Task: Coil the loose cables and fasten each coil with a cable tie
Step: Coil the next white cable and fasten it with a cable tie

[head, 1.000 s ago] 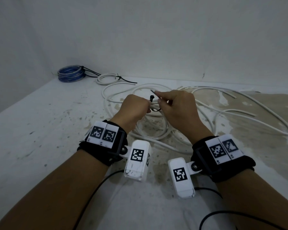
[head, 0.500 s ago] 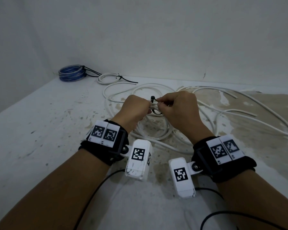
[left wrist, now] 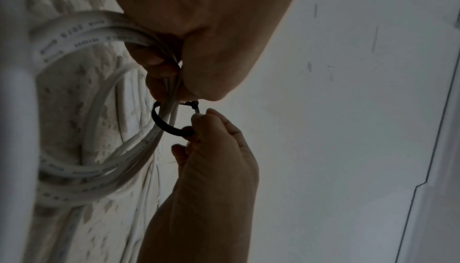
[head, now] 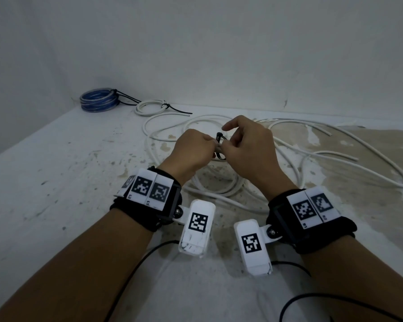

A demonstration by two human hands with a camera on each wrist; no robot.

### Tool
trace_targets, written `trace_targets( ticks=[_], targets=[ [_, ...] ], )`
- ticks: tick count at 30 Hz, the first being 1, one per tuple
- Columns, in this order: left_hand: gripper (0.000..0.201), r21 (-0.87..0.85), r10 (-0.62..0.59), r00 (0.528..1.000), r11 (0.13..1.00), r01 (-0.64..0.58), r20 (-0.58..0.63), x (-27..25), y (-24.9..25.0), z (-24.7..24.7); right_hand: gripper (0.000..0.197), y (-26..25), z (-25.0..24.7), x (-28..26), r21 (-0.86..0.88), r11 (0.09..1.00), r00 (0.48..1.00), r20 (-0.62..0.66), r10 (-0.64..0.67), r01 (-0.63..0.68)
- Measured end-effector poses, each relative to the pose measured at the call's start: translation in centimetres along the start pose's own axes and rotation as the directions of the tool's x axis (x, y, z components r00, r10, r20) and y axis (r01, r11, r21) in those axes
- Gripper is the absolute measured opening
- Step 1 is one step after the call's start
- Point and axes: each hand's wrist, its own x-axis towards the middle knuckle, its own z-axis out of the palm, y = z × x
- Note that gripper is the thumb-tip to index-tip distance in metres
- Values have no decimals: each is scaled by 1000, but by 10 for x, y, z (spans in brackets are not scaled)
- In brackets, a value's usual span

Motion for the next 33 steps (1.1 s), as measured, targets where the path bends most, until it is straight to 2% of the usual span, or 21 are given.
trace_targets(
  ticks=[6,10,23,27,30,33],
  targets=[
    [24,22,21,999,1000,-22,26,-3,0,1,31,-1,-1,1,13,999,998,57,39,-40],
    [25,49,53,998,997,-55,43,-3,0,2,30,0,1,2,53,994,989,117,89,-96],
    [32,54,96,993,994,-100,68,-2,-2,2,4,9,4,1,114,992,999,-8,52,-51],
    [31,79,118,991,989,-123,63,-4,1,0,16,10,3,3,87,995,995,-82,53,-46],
    [32,110,157,986,980,-163,63,-4,2,-3,13,9,3,4,98,993,996,-63,68,-61],
    [30,94,164,983,981,-172,80,-5,4,-4,13,7,1,4,150,978,988,-16,152,-148]
  ],
)
